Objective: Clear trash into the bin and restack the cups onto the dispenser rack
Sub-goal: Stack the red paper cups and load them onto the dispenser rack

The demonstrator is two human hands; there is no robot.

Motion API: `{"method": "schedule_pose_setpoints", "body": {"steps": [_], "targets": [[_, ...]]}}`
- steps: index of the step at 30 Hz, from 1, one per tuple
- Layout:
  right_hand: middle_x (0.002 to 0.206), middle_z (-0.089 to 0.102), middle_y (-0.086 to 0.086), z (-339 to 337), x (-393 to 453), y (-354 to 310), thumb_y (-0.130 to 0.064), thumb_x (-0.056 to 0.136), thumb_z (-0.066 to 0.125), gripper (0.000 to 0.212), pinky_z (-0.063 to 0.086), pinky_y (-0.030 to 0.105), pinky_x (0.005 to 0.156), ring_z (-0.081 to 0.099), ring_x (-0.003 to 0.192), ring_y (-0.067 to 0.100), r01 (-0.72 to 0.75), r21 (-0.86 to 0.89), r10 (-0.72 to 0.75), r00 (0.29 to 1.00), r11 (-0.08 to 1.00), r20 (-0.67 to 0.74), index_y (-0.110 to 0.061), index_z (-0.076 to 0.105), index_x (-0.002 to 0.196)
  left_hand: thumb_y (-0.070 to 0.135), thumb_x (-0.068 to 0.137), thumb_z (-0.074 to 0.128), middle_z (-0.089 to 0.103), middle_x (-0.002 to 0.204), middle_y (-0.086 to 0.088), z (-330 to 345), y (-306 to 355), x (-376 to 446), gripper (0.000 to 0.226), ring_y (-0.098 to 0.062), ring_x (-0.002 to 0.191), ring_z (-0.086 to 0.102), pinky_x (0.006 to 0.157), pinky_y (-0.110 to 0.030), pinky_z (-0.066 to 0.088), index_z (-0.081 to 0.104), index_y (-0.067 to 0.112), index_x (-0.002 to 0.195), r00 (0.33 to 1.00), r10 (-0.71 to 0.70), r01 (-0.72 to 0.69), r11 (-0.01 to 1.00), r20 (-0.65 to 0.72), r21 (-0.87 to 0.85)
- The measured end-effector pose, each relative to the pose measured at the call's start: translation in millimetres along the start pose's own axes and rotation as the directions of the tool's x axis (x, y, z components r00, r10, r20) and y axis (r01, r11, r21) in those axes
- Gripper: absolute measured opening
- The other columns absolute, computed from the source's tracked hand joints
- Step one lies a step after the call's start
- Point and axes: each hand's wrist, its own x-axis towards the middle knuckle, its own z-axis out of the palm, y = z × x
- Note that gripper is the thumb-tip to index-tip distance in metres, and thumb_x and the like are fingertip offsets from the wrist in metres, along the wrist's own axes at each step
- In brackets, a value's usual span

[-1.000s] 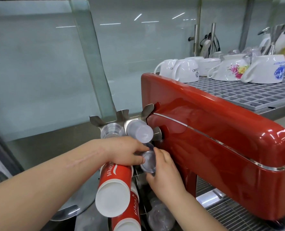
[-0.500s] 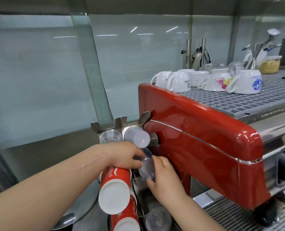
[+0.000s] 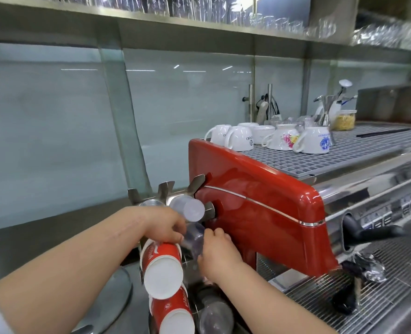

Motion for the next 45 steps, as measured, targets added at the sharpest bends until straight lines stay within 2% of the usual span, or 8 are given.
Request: {"method": "schedule_pose_setpoints", "body": {"steps": [9,13,17,23,26,37,41,45], "targets": [[0.115,0.062,0.008,-76.9,-15.6,-41.4,-0.024,0.086,0.061,0.031,0.053,0.037,0.087,0.061,0.101,0.030,0.131,-0.321,-0.042,0.962,0.938,0.271,-0.013,0.060,0.115,0.044,0.091,0.052,0.064,0.119,0.010,-16.0,-7.5,-37.5,0.027,-0.015,0.102,0.059,0.090,-0.034,0.049,0.063,0.036,0.114,1.000,-0.003,0.005,0.997,-0.027,0.076],[0.090,0.055,0.008,-95.7,-24.6,-47.9,-0.023,0.086,0.064,0.020,0.043,0.029,0.068,0.051,0.083,0.025,0.179,-0.288,-0.080,0.943,0.941,0.322,-0.014,0.063,0.104,0.047,0.092,0.051,0.063,0.108,0.015,-28.6,-8.6,-70.4,0.029,-0.011,0.096,0.057,0.092,-0.033,0.049,0.062,0.038,0.117,0.998,0.021,-0.015,0.993,-0.051,0.117],[0.089,0.058,0.006,-109.3,-41.1,-53.9,-0.028,0.088,0.057,0.025,0.030,0.024,0.048,0.053,0.081,0.025,0.280,-0.417,-0.109,0.915,0.865,0.388,-0.009,0.064,0.103,0.052,0.090,0.050,0.062,0.116,0.019,-33.8,-2.8,-103.6,0.032,-0.008,0.103,0.058,0.095,-0.032,0.048,0.059,0.042,0.119,0.989,0.087,-0.073,0.991,-0.118,0.116],[0.117,0.064,0.006,-115.1,-69.3,-40.0,-0.045,0.089,0.050,0.042,0.050,0.037,0.090,0.059,0.105,0.027,0.355,-0.382,-0.217,0.908,0.854,0.359,-0.019,0.061,0.120,0.053,0.091,0.047,0.064,0.114,0.020,-20.0,25.5,-144.1,0.033,-0.005,0.104,0.059,0.093,-0.033,0.049,0.061,0.041,0.118,0.944,0.244,-0.222,0.967,-0.221,0.121],[0.119,0.063,0.000,-118.7,-91.5,-31.5,-0.048,0.088,0.052,0.043,0.049,0.036,0.091,0.057,0.105,0.024,0.393,-0.343,-0.253,0.887,0.853,0.385,-0.024,0.057,0.124,0.064,0.082,0.035,0.063,0.113,0.021,-7.0,45.3,-156.7,0.051,-0.001,0.103,0.058,0.092,-0.029,0.048,0.060,0.041,0.121,0.926,0.307,-0.294,0.952,-0.221,0.088],[0.109,0.064,-0.009,-51.8,-126.8,35.2,-0.056,0.082,0.053,0.041,0.049,0.035,0.090,0.059,0.098,0.018,0.334,-0.150,-0.188,0.787,0.931,0.587,-0.036,0.056,0.119,0.042,0.096,0.053,0.060,0.121,0.019,79.2,97.9,-123.6,0.031,0.006,0.098,0.049,0.081,-0.005,0.035,0.059,0.038,0.126,0.911,0.402,-0.410,0.904,-0.091,-0.118],[0.113,0.061,-0.004,-9.3,-140.9,60.3,-0.055,0.082,0.056,0.044,0.048,0.036,0.091,0.057,0.103,0.020,0.270,-0.040,-0.205,0.810,0.962,0.549,-0.034,0.053,0.121,0.040,0.095,0.054,0.064,0.119,0.010,129.2,114.3,-102.4,0.032,-0.008,0.108,0.057,0.095,-0.030,0.046,0.061,0.032,0.125,0.914,0.405,-0.396,0.887,-0.012,-0.238],[0.131,0.051,0.004,36.9,-157.1,79.0,-0.044,0.083,0.060,0.060,0.040,0.031,0.102,0.049,0.122,0.022,0.158,0.114,-0.192,0.888,0.981,0.418,-0.031,0.041,0.139,0.037,0.094,0.054,0.068,0.114,0.003,183.0,134.0,-82.5,0.032,-0.014,0.107,0.058,0.095,-0.035,0.046,0.064,0.026,0.122,0.925,0.380,-0.354,0.872,0.012,-0.338]]}}
